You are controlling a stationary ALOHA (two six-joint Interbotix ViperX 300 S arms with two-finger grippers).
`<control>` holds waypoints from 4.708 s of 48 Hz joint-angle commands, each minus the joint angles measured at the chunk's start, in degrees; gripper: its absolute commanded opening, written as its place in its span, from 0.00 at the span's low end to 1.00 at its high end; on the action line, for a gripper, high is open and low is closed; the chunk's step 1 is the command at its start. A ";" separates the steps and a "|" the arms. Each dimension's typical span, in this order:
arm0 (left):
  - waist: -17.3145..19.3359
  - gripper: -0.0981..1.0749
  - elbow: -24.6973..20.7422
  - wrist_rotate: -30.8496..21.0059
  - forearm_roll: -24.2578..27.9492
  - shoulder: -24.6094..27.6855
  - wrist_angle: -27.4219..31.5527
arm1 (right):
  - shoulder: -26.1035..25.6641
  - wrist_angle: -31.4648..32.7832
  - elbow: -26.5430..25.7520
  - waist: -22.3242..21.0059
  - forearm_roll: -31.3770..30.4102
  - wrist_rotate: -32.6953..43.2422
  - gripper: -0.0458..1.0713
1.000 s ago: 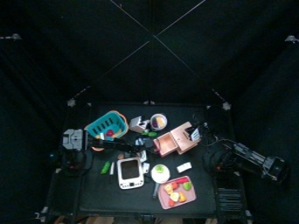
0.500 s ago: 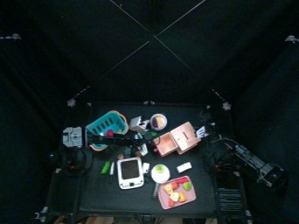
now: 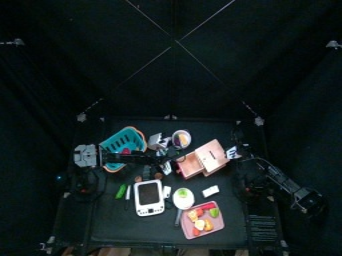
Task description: Close drawer
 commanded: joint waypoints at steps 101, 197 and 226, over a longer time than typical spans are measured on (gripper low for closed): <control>3.34 0.44 -5.98 0.35 1.93 -0.70 -0.18 | 4.75 -5.54 -0.62 4.48 0.44 -0.26 0.08; 1.41 0.44 -19.69 0.26 2.64 6.15 -0.88 | 4.66 -5.89 -0.44 5.10 0.53 -0.26 0.08; 3.43 0.44 -18.11 0.26 2.64 0.62 -0.88 | 4.66 -5.89 0.18 5.10 0.26 -0.26 0.08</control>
